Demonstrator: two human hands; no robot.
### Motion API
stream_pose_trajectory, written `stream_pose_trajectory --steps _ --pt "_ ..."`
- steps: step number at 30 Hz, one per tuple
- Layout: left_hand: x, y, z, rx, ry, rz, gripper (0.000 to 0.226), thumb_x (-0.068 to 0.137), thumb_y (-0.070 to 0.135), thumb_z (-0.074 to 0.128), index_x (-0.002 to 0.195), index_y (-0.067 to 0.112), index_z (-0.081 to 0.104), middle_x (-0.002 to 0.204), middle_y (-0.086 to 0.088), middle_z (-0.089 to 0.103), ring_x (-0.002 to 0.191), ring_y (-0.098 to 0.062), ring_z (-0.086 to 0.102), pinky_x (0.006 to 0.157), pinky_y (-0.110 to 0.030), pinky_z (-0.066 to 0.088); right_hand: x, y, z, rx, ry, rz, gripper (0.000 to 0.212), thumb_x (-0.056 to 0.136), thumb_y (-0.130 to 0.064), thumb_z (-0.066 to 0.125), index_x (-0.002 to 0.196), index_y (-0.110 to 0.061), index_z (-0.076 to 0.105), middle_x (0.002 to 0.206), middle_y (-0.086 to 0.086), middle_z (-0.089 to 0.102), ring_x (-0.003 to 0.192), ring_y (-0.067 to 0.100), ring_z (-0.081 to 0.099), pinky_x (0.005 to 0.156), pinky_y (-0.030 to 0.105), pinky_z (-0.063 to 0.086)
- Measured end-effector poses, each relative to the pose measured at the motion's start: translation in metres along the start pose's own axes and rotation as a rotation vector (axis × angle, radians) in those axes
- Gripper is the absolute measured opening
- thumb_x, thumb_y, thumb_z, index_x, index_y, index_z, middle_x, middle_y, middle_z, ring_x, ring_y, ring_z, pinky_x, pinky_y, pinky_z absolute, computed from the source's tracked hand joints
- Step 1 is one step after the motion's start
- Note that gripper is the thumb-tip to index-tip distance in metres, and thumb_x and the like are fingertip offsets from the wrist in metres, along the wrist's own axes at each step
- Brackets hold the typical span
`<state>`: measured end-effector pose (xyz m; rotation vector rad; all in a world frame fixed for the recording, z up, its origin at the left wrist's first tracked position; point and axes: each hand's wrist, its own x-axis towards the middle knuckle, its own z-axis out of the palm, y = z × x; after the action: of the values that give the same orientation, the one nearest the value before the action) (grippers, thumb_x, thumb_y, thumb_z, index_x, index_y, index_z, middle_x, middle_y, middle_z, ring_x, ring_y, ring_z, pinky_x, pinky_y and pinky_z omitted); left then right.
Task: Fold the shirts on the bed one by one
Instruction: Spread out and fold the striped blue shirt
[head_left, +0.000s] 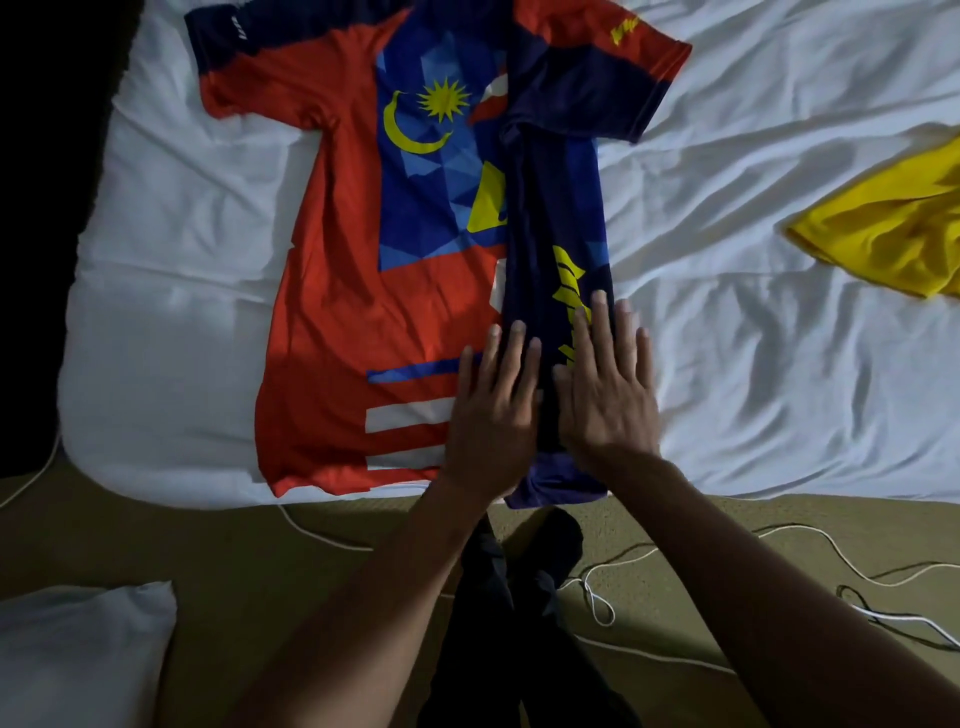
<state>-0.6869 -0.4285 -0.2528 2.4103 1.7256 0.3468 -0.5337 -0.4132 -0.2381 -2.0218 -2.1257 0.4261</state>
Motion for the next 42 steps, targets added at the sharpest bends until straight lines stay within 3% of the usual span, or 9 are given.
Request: stream_pose_trajectory --steps 4,12,19,25,28,30,33,39,42 --pt "-0.006 -0.025 0.009 0.099 -0.114 -0.026 0.060 0.112 0.039 0.029 0.163 0.007 0.027 0.172 -0.013 0.017 0.161 -0.033 0.011 0.127 -0.058 0.016 0.006 0.023 0.011 -0.151 -0.086 -0.052 0.068 0.108 -0.047 0.021 0.165 -0.011 0.015 0.173 0.010 0.006 0.160 0.028 -0.001 0.129 0.051 0.006" --pt "0.016 -0.050 -0.035 0.028 0.016 -0.198 0.051 0.108 0.031 0.035 0.148 0.007 0.055 0.161 -0.015 0.044 0.153 -0.039 0.032 0.122 -0.062 0.025 0.030 0.001 -0.008 -0.115 -0.020 -0.065 0.069 0.107 -0.045 0.027 0.164 -0.009 0.018 0.173 0.012 0.006 0.160 0.031 0.001 0.129 0.053 0.008" --pt "0.103 -0.131 -0.064 0.034 0.174 -0.462 0.046 0.104 0.032 0.046 0.140 0.008 0.062 0.146 -0.017 0.059 0.128 -0.042 0.056 0.102 -0.053 0.046 0.135 -0.061 -0.003 -0.055 0.070 -0.198 0.066 0.107 -0.040 0.032 0.161 -0.004 0.026 0.171 0.018 0.013 0.160 0.033 0.005 0.128 0.056 0.013" --pt "0.177 -0.207 -0.074 0.089 0.041 -0.673 0.041 0.104 0.040 0.041 0.125 0.010 0.058 0.119 -0.013 0.059 0.106 -0.035 0.057 0.079 -0.047 0.049 0.247 -0.119 0.020 -0.074 0.056 -0.272 0.067 0.109 -0.043 0.024 0.161 0.000 0.025 0.171 0.020 0.013 0.159 0.038 0.005 0.128 0.054 0.011" --pt "0.210 -0.233 -0.073 0.027 -0.004 -0.764 0.043 0.104 0.046 0.048 0.120 0.008 0.060 0.113 -0.015 0.061 0.103 -0.035 0.059 0.078 -0.046 0.050 0.304 -0.147 0.030 -0.077 0.007 -0.257 0.068 0.109 -0.046 0.017 0.162 -0.004 0.022 0.172 0.016 0.010 0.160 0.035 0.002 0.129 0.052 0.008" --pt "0.228 -0.244 -0.071 -0.051 -0.044 -0.802 0.045 0.104 0.049 0.049 0.118 0.009 0.062 0.114 -0.014 0.063 0.106 -0.035 0.060 0.082 -0.046 0.049 0.339 -0.163 0.035 -0.086 0.008 -0.264 0.066 0.109 -0.044 0.021 0.160 -0.004 0.030 0.169 0.017 0.024 0.156 0.039 0.018 0.126 0.053 0.018" --pt "0.249 -0.258 -0.066 -0.180 -0.058 -0.835 0.038 0.104 0.046 0.050 0.113 0.011 0.063 0.114 -0.013 0.066 0.108 -0.034 0.061 0.087 -0.044 0.048 0.392 -0.184 0.041 -0.073 0.016 -0.256 0.053 0.108 -0.036 0.037 0.150 -0.003 0.044 0.144 0.017 0.050 0.125 0.039 0.049 0.103 0.051 0.043" --pt "0.260 -0.284 -0.060 -0.365 -0.126 -0.898 0.029 0.106 0.037 0.054 0.105 0.011 0.067 0.110 -0.011 0.073 0.111 -0.032 0.065 0.097 -0.039 0.043 0.474 -0.212 0.052 0.207 -0.094 -0.074 0.052 0.111 -0.026 0.037 0.160 -0.010 0.028 0.143 0.019 0.050 0.127 0.041 0.050 0.094 0.049 0.045" --pt "0.258 -0.288 -0.060 -0.437 -0.156 -0.885 0.027 0.105 0.038 0.054 0.103 0.014 0.067 0.108 -0.007 0.074 0.108 -0.028 0.066 0.098 -0.039 0.047 0.498 -0.220 0.049 0.214 -0.115 0.025 0.056 0.112 -0.030 0.034 0.164 -0.019 0.015 0.131 0.024 0.059 0.113 0.045 0.060 0.083 0.047 0.046"
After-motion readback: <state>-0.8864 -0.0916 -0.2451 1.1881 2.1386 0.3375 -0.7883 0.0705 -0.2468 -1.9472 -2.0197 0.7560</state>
